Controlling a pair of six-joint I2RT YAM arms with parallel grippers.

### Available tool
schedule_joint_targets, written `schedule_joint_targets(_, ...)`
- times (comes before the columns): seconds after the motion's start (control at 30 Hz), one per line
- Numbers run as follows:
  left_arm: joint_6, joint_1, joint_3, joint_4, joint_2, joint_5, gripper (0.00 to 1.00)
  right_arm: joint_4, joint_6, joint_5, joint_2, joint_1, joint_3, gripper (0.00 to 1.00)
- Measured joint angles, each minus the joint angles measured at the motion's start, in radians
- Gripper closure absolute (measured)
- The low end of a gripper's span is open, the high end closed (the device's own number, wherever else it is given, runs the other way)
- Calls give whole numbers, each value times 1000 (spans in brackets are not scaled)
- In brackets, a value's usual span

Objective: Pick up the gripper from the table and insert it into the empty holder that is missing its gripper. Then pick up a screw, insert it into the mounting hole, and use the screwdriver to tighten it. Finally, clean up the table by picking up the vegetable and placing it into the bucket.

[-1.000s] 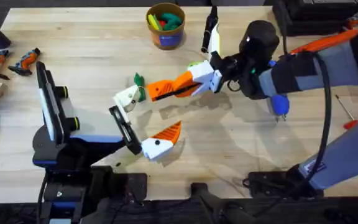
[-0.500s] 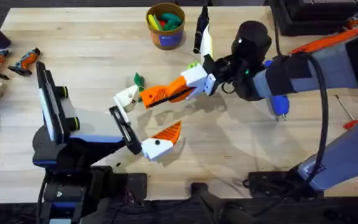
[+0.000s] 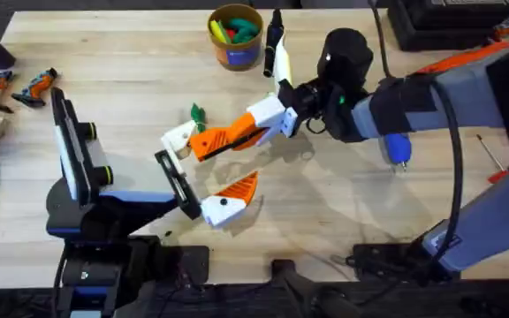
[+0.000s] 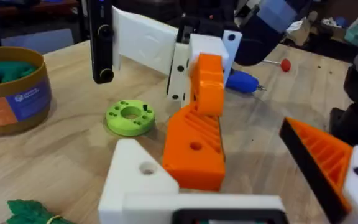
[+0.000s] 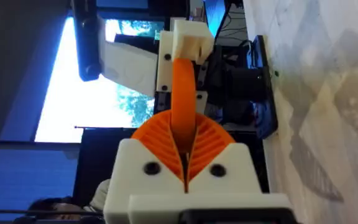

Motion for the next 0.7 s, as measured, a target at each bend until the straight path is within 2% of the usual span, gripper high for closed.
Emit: schedule_joint_targets(0.7, 0, 0, 0, 0, 0, 1, 16, -96, -41, 0, 0, 0, 11, 992)
